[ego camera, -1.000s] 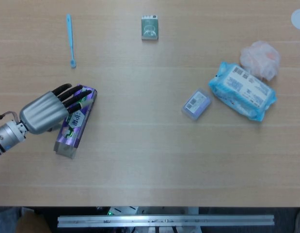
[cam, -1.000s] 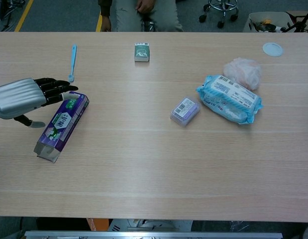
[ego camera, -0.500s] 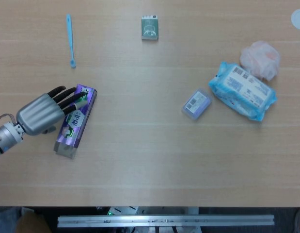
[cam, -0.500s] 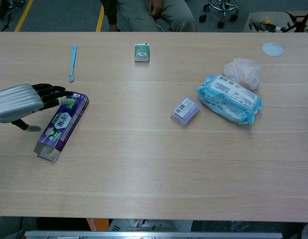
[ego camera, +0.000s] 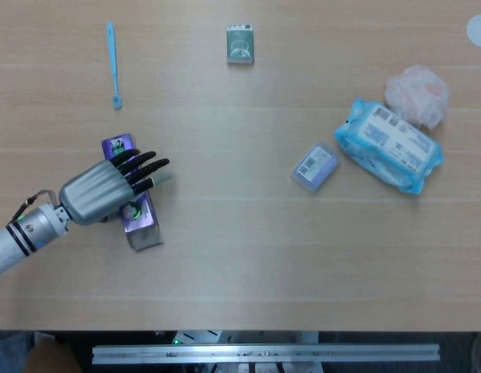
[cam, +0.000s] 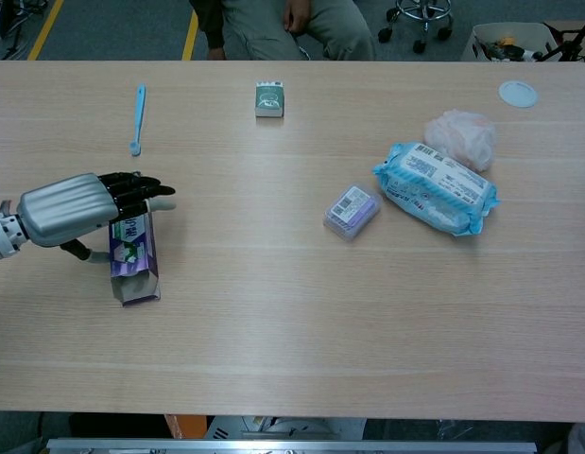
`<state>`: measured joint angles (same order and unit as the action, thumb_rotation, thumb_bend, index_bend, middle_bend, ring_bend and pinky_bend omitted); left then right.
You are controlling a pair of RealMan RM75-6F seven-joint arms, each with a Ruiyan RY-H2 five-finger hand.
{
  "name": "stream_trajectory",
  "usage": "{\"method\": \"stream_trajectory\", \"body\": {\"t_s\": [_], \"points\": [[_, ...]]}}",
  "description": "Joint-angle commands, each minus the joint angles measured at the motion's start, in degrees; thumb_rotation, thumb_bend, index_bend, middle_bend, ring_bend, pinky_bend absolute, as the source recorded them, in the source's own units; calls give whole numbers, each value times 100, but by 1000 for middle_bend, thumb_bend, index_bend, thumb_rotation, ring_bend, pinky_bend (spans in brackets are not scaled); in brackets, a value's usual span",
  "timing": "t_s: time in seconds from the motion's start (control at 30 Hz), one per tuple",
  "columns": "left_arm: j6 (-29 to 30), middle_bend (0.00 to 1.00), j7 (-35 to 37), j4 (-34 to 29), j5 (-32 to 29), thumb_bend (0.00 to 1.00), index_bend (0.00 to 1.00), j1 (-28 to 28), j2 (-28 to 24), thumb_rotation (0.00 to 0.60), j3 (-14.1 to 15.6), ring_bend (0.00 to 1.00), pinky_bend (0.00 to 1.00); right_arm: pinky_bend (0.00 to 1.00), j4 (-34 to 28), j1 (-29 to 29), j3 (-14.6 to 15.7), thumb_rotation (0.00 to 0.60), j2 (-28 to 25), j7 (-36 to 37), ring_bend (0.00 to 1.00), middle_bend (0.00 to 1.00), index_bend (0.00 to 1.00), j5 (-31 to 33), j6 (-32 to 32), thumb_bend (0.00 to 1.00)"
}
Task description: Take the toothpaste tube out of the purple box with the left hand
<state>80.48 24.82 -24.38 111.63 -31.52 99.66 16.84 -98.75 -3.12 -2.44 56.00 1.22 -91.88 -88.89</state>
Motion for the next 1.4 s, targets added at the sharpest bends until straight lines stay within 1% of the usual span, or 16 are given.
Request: {"method": "stream_trajectory", "body": {"t_s": [0.03, 0.07, 0.13, 0.23, 0.27, 0.4, 0.53, 0.63, 0.77, 0.9, 1.03, 1.27, 1.4], "points": [[-160, 0, -127, -362, -109, 145, 0, -128, 6, 600, -91, 24, 151, 600, 34, 14, 0, 600, 1, 51, 538, 507, 496, -5, -26, 237], [-326, 0, -198, -610, -245, 145, 0, -222, 32, 600, -228, 24, 151, 600, 75, 34, 1, 600, 6, 106, 538, 507, 496, 9, -51, 237], [-612, 0, -437, -936, -431, 145, 0, -311, -8, 600, -382, 24, 151, 600, 129, 50, 9, 600, 15, 159, 538, 507, 496, 19, -60, 237], [-1149, 0, -917, -1439, -856, 145, 0, -425, -122, 600, -710, 24, 151, 600, 197, 62, 12, 600, 36, 235, 538, 507, 496, 30, -65, 237], [-1337, 0, -1147, -1631, -1037, 145, 0, -452, -193, 600, -845, 24, 151, 600, 220, 63, 12, 600, 43, 264, 538, 507, 496, 23, -70, 237], [-1739, 0, -1768, -2296, -1553, 145, 0, -450, -536, 600, -1180, 24, 151, 600, 297, 51, -1, 600, 73, 350, 538, 507, 496, 18, -71, 237], [-2097, 0, -2352, -3030, -1978, 145, 0, -390, -1041, 600, -1334, 24, 151, 600, 357, 22, -9, 600, 108, 404, 538, 507, 496, 19, -30, 237], [-2315, 0, -2936, -3657, -2329, 146, 0, -290, -1446, 600, -1410, 27, 151, 600, 385, -2, -25, 600, 121, 441, 538, 507, 496, 15, -17, 237], [-2488, 32, -3481, -4208, -2712, 146, 12, -173, -1731, 600, -1472, 34, 151, 600, 407, -18, -25, 600, 131, 464, 538, 507, 496, -15, -12, 237], [-2606, 92, -3813, -4510, -2980, 147, 78, -104, -1807, 600, -1507, 64, 155, 600, 405, -25, -22, 600, 138, 474, 538, 507, 496, -43, -21, 237], [-2750, 115, -3923, -4615, -3195, 146, 107, -88, -1750, 600, -1552, 81, 155, 600, 406, -9, -16, 600, 137, 477, 538, 507, 496, -48, -47, 237], [-2981, 144, -4085, -4438, -3439, 146, 119, -163, -1487, 600, -1649, 106, 168, 600, 423, 48, 4, 600, 119, 513, 538, 507, 496, -34, -109, 237], [-3076, 172, -4184, -4283, -3559, 146, 154, -222, -1348, 600, -1720, 129, 191, 600, 444, 67, 8, 600, 119, 539, 538, 507, 496, -12, -116, 237]]}}
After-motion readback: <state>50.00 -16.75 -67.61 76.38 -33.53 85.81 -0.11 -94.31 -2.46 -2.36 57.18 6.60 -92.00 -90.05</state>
